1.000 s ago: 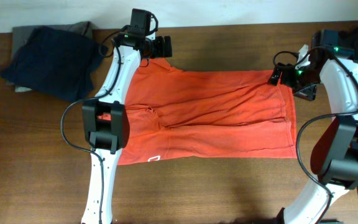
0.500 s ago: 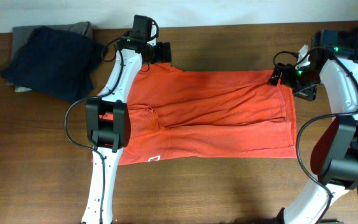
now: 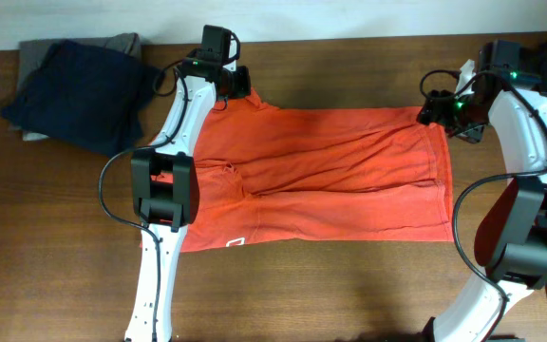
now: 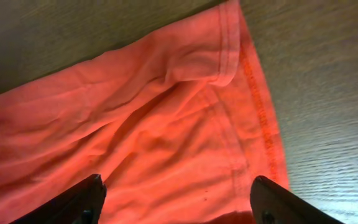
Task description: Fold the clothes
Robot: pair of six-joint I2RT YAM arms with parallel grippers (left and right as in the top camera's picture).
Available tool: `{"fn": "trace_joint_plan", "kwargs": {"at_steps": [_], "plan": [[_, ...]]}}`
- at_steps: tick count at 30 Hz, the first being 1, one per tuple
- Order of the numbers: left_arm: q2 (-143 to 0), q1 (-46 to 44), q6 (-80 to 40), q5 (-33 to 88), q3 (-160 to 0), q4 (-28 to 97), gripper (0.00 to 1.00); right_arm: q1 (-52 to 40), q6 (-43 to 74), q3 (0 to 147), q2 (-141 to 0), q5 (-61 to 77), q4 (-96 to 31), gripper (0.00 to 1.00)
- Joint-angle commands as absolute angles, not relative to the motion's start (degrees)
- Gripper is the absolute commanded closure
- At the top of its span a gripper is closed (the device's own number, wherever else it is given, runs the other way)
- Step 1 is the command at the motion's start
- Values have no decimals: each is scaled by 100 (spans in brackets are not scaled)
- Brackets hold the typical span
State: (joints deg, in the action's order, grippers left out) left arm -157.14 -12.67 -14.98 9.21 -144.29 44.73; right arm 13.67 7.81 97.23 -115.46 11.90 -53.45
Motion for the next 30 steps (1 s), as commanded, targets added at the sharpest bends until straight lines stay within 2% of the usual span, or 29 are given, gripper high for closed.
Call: {"fn": "trace_joint_plan", "kwargs": {"at_steps": [1, 2, 3, 5, 8, 10, 13, 19, 30], "plan": [[-15880, -1253, -1494, 917, -14516, 4477, 87, 1352, 797, 9795, -11716, 982, -5183, 44], [-15880, -1253, -1494, 908, -14516, 4480, 89, 1352, 801, 9795, -11775, 985, -5137, 51], [-15880, -1253, -1494, 897, -14516, 4482, 89, 1352, 840, 9793, -11856, 972, -5083, 54], [-15880, -1253, -1494, 884, -14516, 4501, 90, 1358, 843, 9793, -12033, 982, -4956, 55], [-15880, -1253, -1494, 720, -14516, 4560, 93, 1356, 847, 9793, -12199, 976, -4803, 54], [-15880, -1258, -1492, 617, -14516, 4589, 94, 1358, 862, 9793, -12272, 954, -4687, 45], [-15880, -1258, -1492, 600, -14516, 4593, 95, 1365, 860, 9793, -12337, 915, -4480, 40], [-15889, -1258, -1492, 600, -14516, 4593, 99, 1439, 862, 9793, -12457, 834, -4139, 41], [-15954, -1258, -1492, 600, -14508, 4589, 99, 1474, 862, 9793, -12827, 860, -3848, 41]]}}
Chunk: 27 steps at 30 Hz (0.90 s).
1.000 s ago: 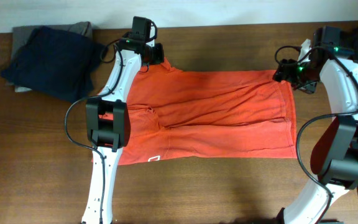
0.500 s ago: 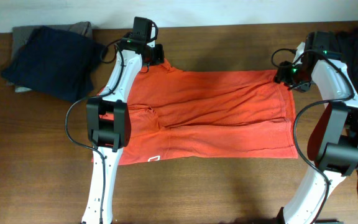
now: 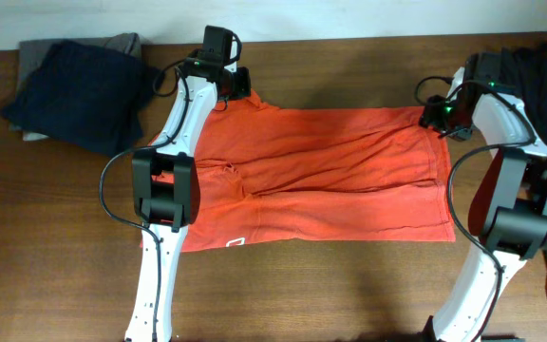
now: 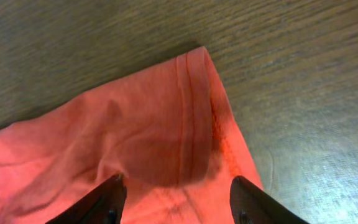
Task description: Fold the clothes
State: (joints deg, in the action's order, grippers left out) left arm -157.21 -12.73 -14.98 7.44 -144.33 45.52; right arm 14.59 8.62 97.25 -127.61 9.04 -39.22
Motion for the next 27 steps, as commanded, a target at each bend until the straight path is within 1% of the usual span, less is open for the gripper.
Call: {"fn": "trace_joint_plan", "kwargs": {"at_steps": [1, 3, 4, 8, 11, 23, 25, 27], "plan": [[-15954, -1258, -1492, 600, -14508, 4591, 99, 1474, 862, 9793, -12827, 858, -3828, 42], [-15954, -1258, -1492, 600, -14508, 4591, 99, 1474, 862, 9793, -12833, 858, -3800, 42], [-15954, -1258, -1492, 600, -14508, 4589, 99, 1474, 862, 9793, -12840, 858, -3765, 45], [-15954, -1258, -1492, 600, -14508, 4591, 99, 1474, 862, 9793, -12877, 945, -3627, 46], [-15954, -1258, -1494, 600, -14508, 4591, 99, 1474, 998, 9793, -12881, 1050, -3544, 49], [-15954, -1258, -1492, 600, -14505, 4591, 99, 1463, 1098, 9793, -13146, 1142, -3400, 49], [-15954, -1258, -1492, 600, -14505, 4593, 99, 1463, 1098, 9793, -13157, 1138, -3402, 53], [-15954, -1258, -1492, 600, -14505, 4595, 99, 1463, 1098, 9806, -13152, 1140, -3400, 55]]}}
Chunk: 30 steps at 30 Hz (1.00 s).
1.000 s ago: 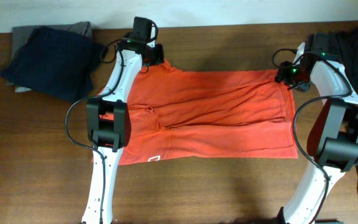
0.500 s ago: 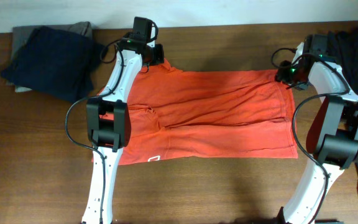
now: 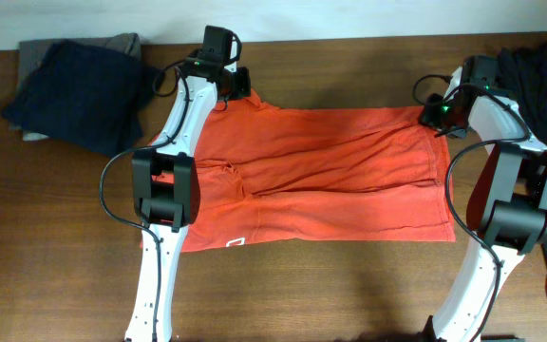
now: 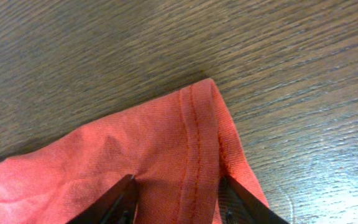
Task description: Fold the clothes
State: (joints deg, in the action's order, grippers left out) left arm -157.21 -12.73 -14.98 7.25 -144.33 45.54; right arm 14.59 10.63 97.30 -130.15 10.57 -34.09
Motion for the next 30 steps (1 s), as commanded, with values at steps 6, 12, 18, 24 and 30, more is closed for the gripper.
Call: {"fn": "trace_joint_plan", "kwargs": {"at_steps": [6, 12, 18, 24, 30], "plan": [[-15954, -1258, -1490, 600, -14514, 4556, 99, 1466, 1098, 9935, -13139, 1138, -3535, 66], [-15952, -1258, -1490, 602, -14606, 4567, 99, 1470, 1098, 10259, -13093, 1135, -3798, 71], [-15952, -1258, -1356, 620, -14724, 4635, 99, 1470, 1096, 10816, -13087, 1133, -4298, 80], [-15900, -1216, -1313, 617, -15126, 5201, 99, 1476, 1098, 10951, -13087, 1129, -4560, 96], [-15734, -1061, -1313, 617, -15745, 6163, 99, 1500, 1127, 11220, -13085, 1133, -4965, 96]]}}
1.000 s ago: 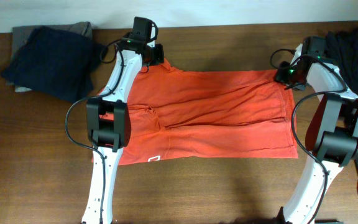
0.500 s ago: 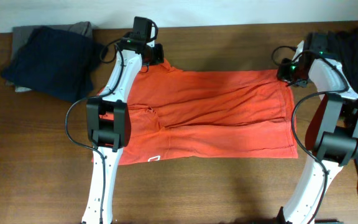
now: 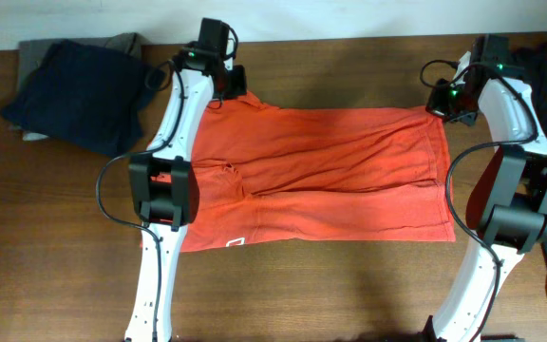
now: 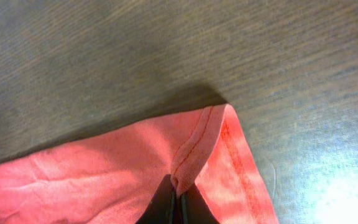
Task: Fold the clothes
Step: 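Pull both shoulder corners outward to stretch the shirt top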
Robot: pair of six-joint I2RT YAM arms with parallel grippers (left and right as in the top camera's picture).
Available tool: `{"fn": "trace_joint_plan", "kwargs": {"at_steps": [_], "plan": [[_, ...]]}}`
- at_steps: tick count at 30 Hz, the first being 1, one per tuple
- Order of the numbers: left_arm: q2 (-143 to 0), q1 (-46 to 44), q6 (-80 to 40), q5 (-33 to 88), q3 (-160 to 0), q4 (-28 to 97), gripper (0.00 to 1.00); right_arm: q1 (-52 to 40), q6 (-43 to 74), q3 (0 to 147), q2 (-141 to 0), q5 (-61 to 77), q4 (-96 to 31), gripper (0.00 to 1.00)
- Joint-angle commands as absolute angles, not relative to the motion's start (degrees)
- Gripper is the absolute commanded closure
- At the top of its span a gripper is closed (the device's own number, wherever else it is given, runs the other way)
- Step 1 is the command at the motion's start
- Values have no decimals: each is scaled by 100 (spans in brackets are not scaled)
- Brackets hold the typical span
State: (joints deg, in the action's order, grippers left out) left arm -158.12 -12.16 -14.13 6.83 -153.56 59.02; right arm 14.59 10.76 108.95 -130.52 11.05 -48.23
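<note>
An orange garment lies spread flat across the middle of the brown table. My right gripper is at its far right corner, shut on the hemmed corner, which is pinched up into a small fold between the fingertips and lifted a little off the wood. My left gripper is at the garment's far left corner; the overhead view does not show how its fingers stand.
A folded dark navy garment on a grey one lies at the far left of the table. Dark clothing hangs at the right edge. Bare wood lies beyond the held corner.
My right gripper's fingers straddled the garment's corner a second ago; now they are shut on it, and the corner is pinched up with a shadow under it. The left arm has shifted slightly.
My right gripper was open over the garment's right hem. Then it stood nearer the far right corner, fingers closer together. Then it straddled the corner on the wood. Now it is shut on that corner. The left gripper stayed at the far left corner throughout.
</note>
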Motion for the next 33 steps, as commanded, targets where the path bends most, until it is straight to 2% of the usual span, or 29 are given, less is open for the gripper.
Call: {"fn": "trace_joint_plan", "kwargs": {"at_steps": [1, 11, 20, 33], "plan": [[-15681, -1024, -1313, 617, -15826, 6289, 99, 1511, 1151, 11295, -13085, 1135, -5057, 96], [-15196, -808, -1059, 622, -16302, 7994, 99, 1625, 1258, 12009, -13085, 1140, -6366, 96], [-14632, -812, -1105, 617, -16304, 9312, 99, 1627, 1402, 12036, -13085, 1160, -6847, 96], [-14547, -843, -1111, 506, -16232, 9673, 99, 1728, 1398, 12033, -13085, 1087, -7341, 96]]}}
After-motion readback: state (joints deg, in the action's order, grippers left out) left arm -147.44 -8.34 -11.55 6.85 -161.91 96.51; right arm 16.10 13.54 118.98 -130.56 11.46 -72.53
